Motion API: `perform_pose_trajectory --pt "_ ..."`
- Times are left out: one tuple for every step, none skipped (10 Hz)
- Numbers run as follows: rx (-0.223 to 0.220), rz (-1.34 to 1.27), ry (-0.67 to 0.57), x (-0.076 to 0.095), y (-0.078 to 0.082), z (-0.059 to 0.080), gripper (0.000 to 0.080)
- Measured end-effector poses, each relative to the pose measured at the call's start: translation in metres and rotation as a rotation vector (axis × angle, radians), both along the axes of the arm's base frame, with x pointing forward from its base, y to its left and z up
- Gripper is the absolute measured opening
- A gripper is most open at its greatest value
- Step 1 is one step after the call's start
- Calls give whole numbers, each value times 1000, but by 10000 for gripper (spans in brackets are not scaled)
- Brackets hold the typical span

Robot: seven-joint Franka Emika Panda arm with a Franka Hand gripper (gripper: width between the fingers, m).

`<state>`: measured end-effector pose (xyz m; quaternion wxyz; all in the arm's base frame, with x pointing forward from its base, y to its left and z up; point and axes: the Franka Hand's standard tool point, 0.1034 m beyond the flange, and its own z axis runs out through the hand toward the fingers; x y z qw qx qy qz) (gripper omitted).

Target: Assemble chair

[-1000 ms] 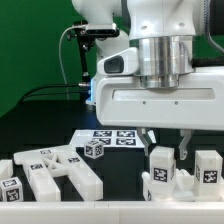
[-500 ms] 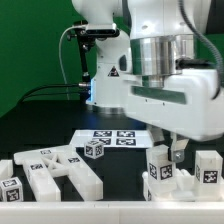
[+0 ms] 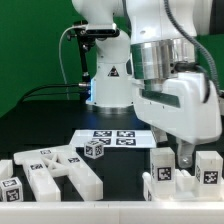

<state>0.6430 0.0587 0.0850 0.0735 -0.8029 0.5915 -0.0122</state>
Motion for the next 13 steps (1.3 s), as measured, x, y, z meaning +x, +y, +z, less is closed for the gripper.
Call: perform_pose_trajectory --pt "-19 181 -19 1 1 1 610" --pt "-34 351 -32 1 0 1 610" --pt "-39 380 -36 1 0 1 642" --pt "-48 463 -45 1 -1 1 647" --pt "-53 509 -50 1 -1 1 647" --pt "-64 608 -60 1 -2 1 649" --pt "-143 924 -94 5 -5 3 649" --pt "-164 971 -111 6 -2 2 649" --pt "-160 950 -108 5 -3 1 649" --pt "-160 947 -108 5 -4 1 522" --pt "-153 894 -105 5 -3 1 522" --pt "-145 816 -99 5 -4 1 346" --pt "-142 765 -95 6 -7 2 298"
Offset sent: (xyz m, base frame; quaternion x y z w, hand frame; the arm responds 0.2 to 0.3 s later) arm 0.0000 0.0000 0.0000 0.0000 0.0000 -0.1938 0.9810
